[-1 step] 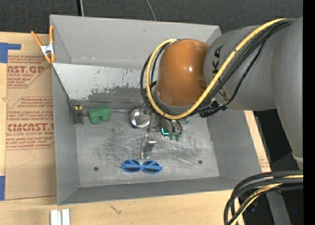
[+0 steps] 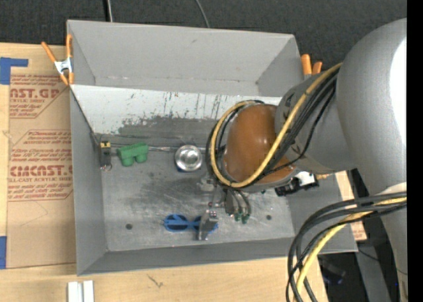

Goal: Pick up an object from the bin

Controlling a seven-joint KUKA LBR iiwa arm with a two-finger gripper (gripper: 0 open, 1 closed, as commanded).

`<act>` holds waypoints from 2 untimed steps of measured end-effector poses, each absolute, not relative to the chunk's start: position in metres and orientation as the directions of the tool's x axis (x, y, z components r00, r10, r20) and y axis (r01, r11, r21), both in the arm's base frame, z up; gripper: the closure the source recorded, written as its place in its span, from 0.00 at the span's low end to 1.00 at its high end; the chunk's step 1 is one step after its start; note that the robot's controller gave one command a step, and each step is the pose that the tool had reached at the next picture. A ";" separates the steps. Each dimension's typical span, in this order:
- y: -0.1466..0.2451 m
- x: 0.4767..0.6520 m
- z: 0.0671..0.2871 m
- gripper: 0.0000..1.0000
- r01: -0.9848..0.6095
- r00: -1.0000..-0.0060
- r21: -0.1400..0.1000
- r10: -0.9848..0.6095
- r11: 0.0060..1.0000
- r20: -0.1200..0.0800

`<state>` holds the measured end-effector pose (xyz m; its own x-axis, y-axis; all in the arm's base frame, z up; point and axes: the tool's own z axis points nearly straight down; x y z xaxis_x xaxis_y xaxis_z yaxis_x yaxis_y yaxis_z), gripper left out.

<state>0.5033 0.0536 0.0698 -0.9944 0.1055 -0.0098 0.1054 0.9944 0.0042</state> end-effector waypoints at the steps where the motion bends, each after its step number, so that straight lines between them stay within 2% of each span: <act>1: 0.055 0.503 0.074 1.00 0.099 -0.995 0.003 0.099 0.995 -0.002; 2: 0.050 0.504 0.215 1.00 0.148 -0.989 0.002 0.148 0.989 -0.008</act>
Offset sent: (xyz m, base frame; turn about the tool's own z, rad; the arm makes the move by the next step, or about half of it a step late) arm 0.0000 0.0000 0.0000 0.0000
